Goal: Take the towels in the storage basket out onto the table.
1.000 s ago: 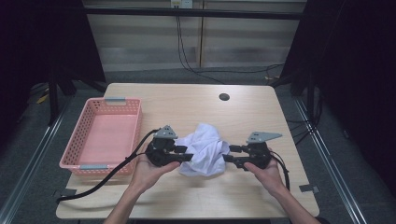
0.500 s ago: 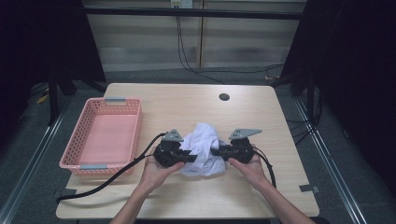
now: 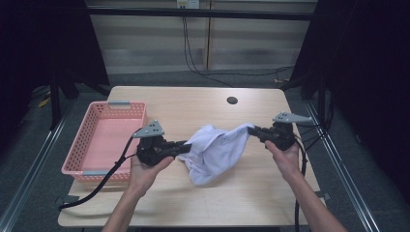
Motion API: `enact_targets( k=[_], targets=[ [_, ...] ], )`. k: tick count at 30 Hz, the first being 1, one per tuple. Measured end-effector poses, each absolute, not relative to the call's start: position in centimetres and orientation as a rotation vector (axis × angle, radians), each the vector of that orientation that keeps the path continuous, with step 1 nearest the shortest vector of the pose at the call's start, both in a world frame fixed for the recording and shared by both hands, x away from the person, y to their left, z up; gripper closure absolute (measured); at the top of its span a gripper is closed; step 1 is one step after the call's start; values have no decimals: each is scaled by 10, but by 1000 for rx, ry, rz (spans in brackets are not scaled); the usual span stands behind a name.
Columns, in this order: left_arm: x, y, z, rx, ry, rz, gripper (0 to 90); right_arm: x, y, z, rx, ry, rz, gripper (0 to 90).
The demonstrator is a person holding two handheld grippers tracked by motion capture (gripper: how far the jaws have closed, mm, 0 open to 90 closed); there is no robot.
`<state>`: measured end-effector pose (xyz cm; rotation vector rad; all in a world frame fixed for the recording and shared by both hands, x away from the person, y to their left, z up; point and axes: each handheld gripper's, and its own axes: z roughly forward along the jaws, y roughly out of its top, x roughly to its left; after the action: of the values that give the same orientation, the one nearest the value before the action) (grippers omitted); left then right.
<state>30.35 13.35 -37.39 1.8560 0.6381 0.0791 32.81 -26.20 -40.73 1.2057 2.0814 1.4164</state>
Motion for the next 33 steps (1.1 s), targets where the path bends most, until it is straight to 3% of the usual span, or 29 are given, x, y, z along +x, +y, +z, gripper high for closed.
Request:
enact_targets(
  k=[7,12,14,17,19,21,23,28,33],
  targets=[
    [291,159,-326,1754,611,153,817,347,-288,-346,1182,1880,1409,846],
    [288,157,-329,1797,625,119,809,364,-296,-320,1172,1801,1412,843],
    [293,150,-354,1867,648,83,793,371,-295,-329,1191,1844,1399,798],
    [299,150,-379,1906,702,44,719,375,-292,-357,1227,1897,1344,628],
    [302,154,-388,1926,735,42,628,374,-292,-372,1253,1926,1345,536],
    [302,159,-391,1918,754,38,516,369,-294,-381,1270,1943,1339,481],
    [299,163,-389,1905,765,43,458,361,-297,-385,1283,1941,1349,453],
    [289,158,-395,1947,744,49,414,333,-283,-404,1241,2079,1366,411],
    [293,144,-443,2014,760,-34,415,303,-252,-443,1169,2297,1371,333]
  ],
)
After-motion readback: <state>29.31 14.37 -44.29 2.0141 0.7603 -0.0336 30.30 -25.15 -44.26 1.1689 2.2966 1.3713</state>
